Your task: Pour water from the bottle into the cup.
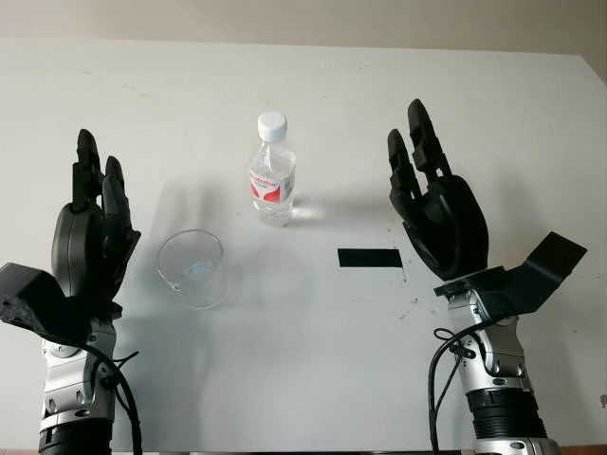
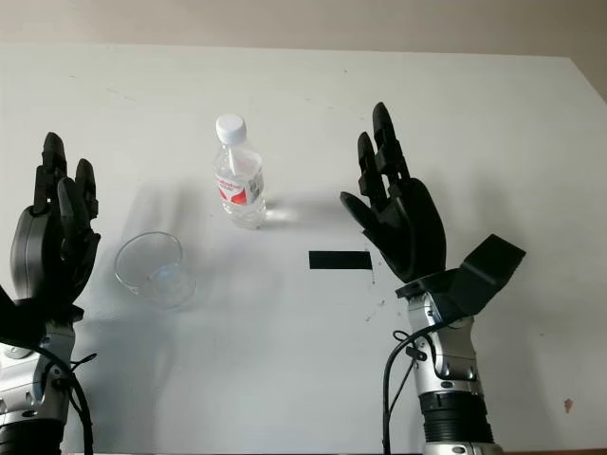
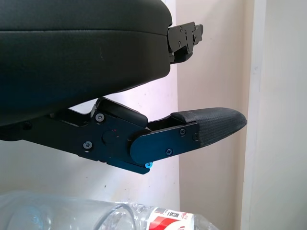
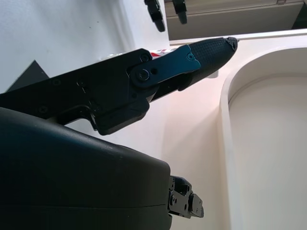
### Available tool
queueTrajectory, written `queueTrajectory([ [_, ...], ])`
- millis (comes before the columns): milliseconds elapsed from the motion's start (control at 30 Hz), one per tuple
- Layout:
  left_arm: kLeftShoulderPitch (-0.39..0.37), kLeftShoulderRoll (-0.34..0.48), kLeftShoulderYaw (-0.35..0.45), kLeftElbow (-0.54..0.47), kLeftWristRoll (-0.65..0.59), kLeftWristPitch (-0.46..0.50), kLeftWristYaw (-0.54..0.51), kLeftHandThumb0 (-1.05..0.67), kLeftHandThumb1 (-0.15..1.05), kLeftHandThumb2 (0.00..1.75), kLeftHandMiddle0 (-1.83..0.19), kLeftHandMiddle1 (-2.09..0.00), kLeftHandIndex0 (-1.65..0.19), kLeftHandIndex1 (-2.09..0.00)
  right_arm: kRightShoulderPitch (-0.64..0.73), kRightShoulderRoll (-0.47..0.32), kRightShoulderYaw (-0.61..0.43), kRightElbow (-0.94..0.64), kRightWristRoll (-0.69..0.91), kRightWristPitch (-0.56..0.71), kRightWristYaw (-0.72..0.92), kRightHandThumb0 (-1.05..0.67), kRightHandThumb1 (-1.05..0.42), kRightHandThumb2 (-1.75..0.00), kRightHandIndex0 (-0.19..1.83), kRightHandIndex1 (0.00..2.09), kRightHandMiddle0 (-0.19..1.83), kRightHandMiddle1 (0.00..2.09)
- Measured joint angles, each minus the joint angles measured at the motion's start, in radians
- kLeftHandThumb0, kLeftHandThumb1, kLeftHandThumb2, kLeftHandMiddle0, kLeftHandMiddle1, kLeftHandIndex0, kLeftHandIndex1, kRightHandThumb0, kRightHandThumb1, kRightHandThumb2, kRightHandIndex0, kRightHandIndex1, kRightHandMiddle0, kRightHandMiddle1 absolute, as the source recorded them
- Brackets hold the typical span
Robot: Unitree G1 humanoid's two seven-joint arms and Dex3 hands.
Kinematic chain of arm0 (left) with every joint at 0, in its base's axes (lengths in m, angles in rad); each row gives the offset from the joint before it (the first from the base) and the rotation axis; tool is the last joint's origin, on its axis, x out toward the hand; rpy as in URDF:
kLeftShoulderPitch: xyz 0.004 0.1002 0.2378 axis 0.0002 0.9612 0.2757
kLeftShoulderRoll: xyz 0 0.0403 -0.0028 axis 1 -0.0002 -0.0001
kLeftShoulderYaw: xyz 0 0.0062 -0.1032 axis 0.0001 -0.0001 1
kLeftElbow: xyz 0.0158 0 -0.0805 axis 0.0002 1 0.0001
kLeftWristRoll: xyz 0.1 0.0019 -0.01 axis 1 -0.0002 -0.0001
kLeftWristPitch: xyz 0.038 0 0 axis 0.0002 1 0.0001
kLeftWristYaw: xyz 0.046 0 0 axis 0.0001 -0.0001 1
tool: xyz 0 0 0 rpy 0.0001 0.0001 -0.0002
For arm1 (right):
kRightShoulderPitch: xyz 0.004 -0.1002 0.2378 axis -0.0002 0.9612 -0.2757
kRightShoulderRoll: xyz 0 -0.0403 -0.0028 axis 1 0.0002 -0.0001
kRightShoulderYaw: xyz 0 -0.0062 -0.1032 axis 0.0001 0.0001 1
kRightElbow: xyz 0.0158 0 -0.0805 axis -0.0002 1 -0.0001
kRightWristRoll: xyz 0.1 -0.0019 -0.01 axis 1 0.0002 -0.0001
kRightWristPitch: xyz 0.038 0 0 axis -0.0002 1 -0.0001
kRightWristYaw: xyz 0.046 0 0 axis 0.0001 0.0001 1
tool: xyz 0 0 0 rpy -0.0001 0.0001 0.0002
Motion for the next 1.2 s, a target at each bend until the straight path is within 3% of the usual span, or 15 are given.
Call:
queueTrajectory([
  [400,-0.024,-0.023,-0.019,0.049,0.02,-0.031,0.032,-0.78,1.05,0.61,0.11,-0.05,0.17,-0.04,-0.066,0.011,0.019,0.131,-0.061,-0.017,0.014,-0.88,-0.99,-0.04,-0.19,0.0,-0.19,0.0],
  [867,-0.022,-0.028,-0.024,0.044,0.019,-0.042,0.036,-0.78,1.05,0.62,0.11,-0.06,0.17,-0.05,-0.462,0.05,0.13,0.467,-0.262,-0.06,-0.047,-0.97,-0.94,-0.04,-0.19,0.0,-0.19,0.0],
  [1200,-0.022,-0.036,-0.028,0.044,0.019,-0.04,0.05,-0.8,1.05,0.62,0.11,-0.05,0.18,-0.05,-0.615,0.076,0.156,0.749,-0.323,-0.155,-0.04,-1.03,-0.92,-0.05,-0.19,0.0,-0.19,0.0],
])
